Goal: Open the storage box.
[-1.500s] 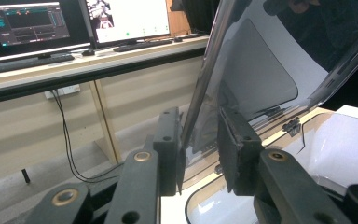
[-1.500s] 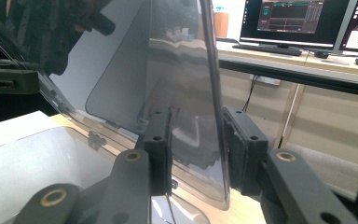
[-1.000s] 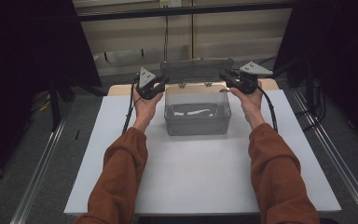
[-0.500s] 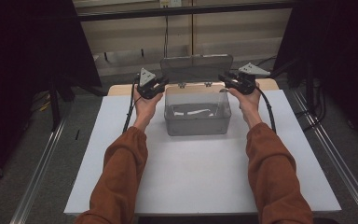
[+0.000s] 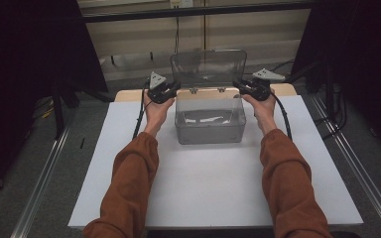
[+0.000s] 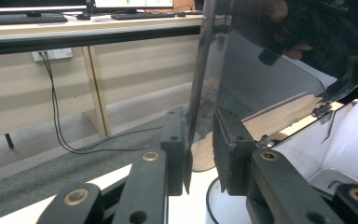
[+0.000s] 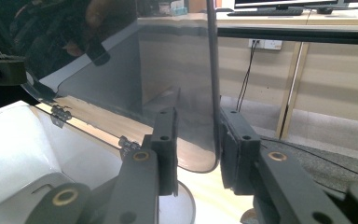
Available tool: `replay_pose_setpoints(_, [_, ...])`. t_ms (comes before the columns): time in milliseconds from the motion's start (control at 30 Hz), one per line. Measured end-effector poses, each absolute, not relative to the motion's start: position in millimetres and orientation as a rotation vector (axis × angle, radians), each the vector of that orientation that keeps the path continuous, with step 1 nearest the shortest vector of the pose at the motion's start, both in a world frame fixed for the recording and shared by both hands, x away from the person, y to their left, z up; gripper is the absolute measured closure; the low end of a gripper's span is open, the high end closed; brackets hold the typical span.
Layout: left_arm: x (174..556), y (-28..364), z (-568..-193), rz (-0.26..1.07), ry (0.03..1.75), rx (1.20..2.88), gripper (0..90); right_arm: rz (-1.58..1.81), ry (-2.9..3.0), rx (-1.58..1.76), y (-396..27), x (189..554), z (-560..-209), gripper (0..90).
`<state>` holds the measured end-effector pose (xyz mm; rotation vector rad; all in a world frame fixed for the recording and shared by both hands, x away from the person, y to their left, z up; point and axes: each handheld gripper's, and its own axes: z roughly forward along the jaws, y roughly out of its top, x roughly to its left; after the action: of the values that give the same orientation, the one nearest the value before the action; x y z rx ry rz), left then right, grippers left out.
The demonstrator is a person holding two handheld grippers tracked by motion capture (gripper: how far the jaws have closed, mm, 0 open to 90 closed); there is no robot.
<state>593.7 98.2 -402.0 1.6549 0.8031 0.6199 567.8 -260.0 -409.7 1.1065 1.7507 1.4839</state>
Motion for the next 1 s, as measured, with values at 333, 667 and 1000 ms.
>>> replay_pose_setpoints(333, [602.7,97.1,-404.9,0.586,0.841,1.667,75.5,1.464,1.761,1.115,-261.8,572.6,-407.7,74.2])
replay_pose_setpoints(667, [611.0,93.6,-402.5,0.529,0.920,1.676,73.6,1.513,1.735,1.232,-262.9,581.1,-409.3,75.4])
replay_pose_setpoints(1000, [617.0,93.4,-400.3,0.458,0.994,1.670,73.1,1.502,1.765,1.366,-262.7,588.5,-402.9,75.4])
